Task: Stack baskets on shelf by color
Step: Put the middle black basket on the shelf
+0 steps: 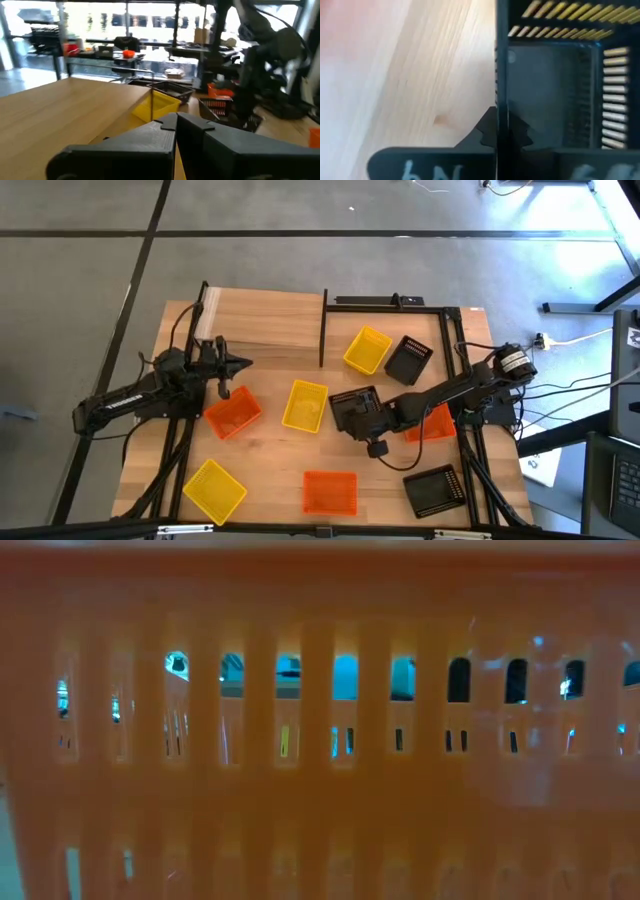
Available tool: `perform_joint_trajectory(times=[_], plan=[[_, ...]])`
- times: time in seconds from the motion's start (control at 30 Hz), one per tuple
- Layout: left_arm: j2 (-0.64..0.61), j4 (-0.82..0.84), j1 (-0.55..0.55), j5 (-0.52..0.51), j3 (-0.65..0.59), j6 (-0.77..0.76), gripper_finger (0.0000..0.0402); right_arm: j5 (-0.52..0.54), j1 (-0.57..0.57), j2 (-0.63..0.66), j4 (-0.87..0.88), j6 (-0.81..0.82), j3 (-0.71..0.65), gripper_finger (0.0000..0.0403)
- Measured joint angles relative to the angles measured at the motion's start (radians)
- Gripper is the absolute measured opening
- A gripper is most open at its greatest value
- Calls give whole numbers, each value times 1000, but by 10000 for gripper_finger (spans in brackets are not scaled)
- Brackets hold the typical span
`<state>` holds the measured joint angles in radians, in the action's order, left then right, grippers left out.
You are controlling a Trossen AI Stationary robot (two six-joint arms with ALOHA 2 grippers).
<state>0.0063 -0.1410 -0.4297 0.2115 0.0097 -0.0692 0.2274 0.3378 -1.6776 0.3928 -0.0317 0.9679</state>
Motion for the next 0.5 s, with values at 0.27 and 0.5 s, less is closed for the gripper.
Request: perform_joint_trajectory(times=[0.27, 0.5], plan=[[0, 104, 0, 136, 87, 20, 0, 142, -2, 0, 242, -76, 244, 1], [40, 276, 1, 138, 201, 28, 0, 258, -28, 1, 295, -238, 396, 0]])
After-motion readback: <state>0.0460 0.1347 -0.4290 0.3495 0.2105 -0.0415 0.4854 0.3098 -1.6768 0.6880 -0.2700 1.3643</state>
